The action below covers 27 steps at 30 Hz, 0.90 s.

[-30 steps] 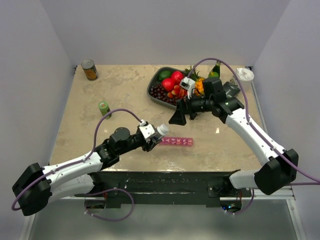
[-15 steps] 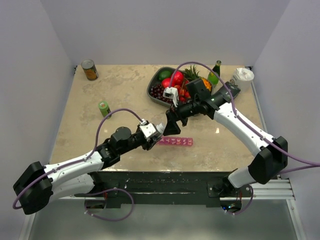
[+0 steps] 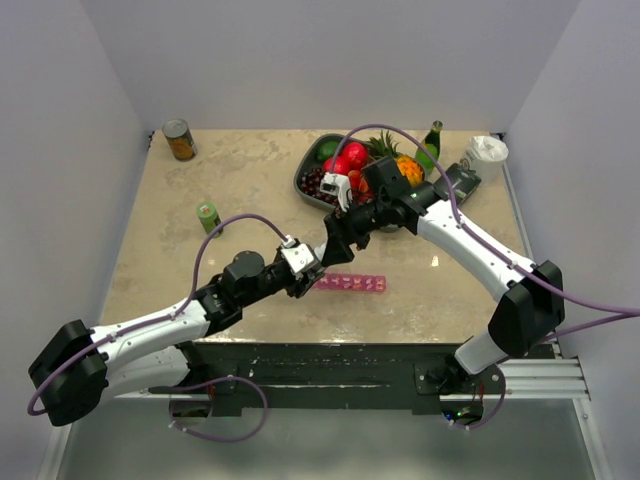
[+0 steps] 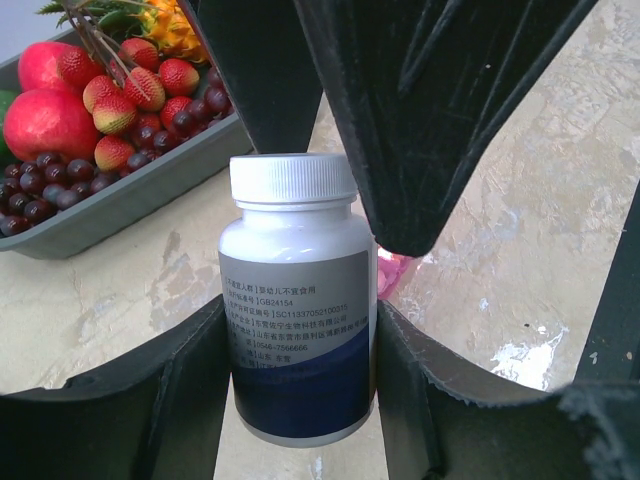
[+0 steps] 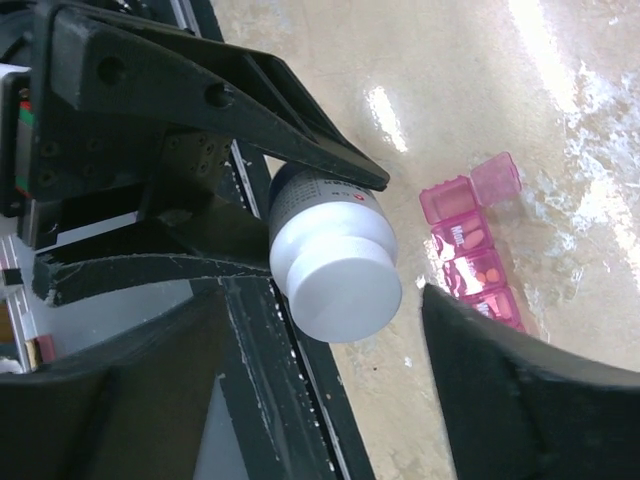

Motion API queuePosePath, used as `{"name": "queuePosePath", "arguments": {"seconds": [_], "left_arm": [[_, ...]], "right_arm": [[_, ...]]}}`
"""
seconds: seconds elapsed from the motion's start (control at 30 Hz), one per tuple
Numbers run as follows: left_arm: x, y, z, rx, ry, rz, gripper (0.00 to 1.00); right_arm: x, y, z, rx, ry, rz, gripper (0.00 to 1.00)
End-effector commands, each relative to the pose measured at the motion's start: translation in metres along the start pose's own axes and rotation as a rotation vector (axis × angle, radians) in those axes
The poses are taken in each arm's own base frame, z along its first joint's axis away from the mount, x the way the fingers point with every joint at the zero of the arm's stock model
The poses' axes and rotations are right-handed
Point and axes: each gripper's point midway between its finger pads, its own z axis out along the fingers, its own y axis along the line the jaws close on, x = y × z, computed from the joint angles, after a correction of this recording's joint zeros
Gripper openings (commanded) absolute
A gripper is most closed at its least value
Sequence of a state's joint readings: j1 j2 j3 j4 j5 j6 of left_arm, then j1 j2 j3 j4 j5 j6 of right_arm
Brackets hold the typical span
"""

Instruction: Sort the pills into containers

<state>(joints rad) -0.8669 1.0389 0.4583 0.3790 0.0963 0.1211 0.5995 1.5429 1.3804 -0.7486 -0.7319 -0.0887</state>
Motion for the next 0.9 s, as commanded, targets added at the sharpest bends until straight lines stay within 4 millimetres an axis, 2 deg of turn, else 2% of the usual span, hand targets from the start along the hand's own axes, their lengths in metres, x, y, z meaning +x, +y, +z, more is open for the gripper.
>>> {"name": "queuePosePath", "arguments": {"seconds": [0.0, 0.13, 0.17, 0.27, 0.33, 0.37, 0.43, 0.5, 0.57, 0.6, 0.63, 0.77, 0.83, 0.87], "left_arm": [[-0.038, 0.005, 0.002, -0.014, -0.116, 0.028, 0.00], [-0.039, 0.003, 0.001, -0.006, -0.119, 0.033, 0.00], [-0.041, 0.002, 0.000, 0.001, -0.123, 0.038, 0.00], [-0.041, -0.006, -0.004, 0.055, -0.118, 0.069, 0.00], [-0.043, -0.022, -0.008, 0.155, -0.139, 0.111, 0.00], [-0.042, -0.030, -0.012, 0.201, -0.141, 0.122, 0.00], [-0.043, -0.048, -0.019, 0.331, -0.159, 0.140, 0.00], [-0.040, -0.059, -0.023, 0.407, -0.147, 0.128, 0.00], [-0.038, -0.069, -0.026, 0.495, -0.137, 0.102, 0.00], [-0.037, -0.072, -0.026, 0.524, -0.130, 0.080, 0.00], [-0.038, -0.078, -0.028, 0.568, -0.131, 0.066, 0.00], [-0.038, -0.082, -0.022, 0.600, -0.129, 0.009, 0.00], [-0.038, -0.079, -0.019, 0.578, -0.124, -0.008, 0.00], [-0.038, -0.076, -0.017, 0.564, -0.124, -0.011, 0.00]], "right_arm": [[-0.018, 0.018, -0.006, -0.075, -0.052, -0.005, 0.70], [-0.015, 0.022, -0.002, -0.119, -0.039, 0.008, 0.44], [-0.014, 0.024, -0.002, -0.129, -0.036, 0.001, 0.31], [-0.011, 0.033, -0.005, -0.187, -0.026, -0.056, 0.14], [-0.001, 0.044, -0.010, -0.234, 0.017, -0.074, 0.11], [0.005, 0.046, -0.010, -0.260, 0.032, -0.200, 0.10], [0.024, 0.058, -0.015, -0.277, 0.120, -0.316, 0.09], [0.032, 0.059, -0.017, -0.243, 0.150, -0.567, 0.08], [0.032, 0.055, -0.016, -0.190, 0.119, -0.745, 0.09], [0.029, 0.067, -0.023, -0.146, 0.085, -0.856, 0.09], [0.030, 0.057, -0.021, -0.090, 0.102, -0.909, 0.09], [0.021, 0.045, -0.024, -0.002, 0.110, -0.950, 0.11], [0.017, 0.048, -0.025, 0.001, 0.092, -0.937, 0.18], [0.018, 0.050, -0.025, -0.006, 0.086, -0.906, 0.41]]}}
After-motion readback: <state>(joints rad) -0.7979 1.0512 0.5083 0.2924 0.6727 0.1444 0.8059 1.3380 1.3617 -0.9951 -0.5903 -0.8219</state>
